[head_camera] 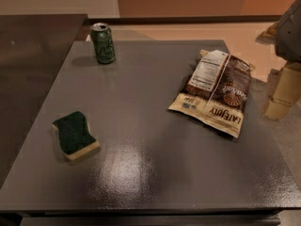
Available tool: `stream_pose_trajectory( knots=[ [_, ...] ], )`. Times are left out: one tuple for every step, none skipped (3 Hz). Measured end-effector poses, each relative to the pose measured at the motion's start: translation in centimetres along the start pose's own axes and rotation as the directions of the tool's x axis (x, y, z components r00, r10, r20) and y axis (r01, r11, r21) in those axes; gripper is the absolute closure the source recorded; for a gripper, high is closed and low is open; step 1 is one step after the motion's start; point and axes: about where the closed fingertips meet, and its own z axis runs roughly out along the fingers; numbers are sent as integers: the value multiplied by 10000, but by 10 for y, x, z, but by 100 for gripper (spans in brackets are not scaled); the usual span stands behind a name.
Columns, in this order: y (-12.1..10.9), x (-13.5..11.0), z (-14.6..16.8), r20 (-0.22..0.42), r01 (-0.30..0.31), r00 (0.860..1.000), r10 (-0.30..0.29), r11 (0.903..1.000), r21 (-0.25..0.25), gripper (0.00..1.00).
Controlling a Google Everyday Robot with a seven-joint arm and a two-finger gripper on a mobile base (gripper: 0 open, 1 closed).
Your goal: Move brown chip bag near sponge
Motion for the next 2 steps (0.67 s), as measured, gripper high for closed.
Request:
stream_pose_trajectory(
  knots=[
    [0, 0, 0, 1, 0, 10000, 0, 10000, 2, 0],
    [-4, -4, 1, 121, 208, 9997, -208, 9998, 19, 0]
  ],
)
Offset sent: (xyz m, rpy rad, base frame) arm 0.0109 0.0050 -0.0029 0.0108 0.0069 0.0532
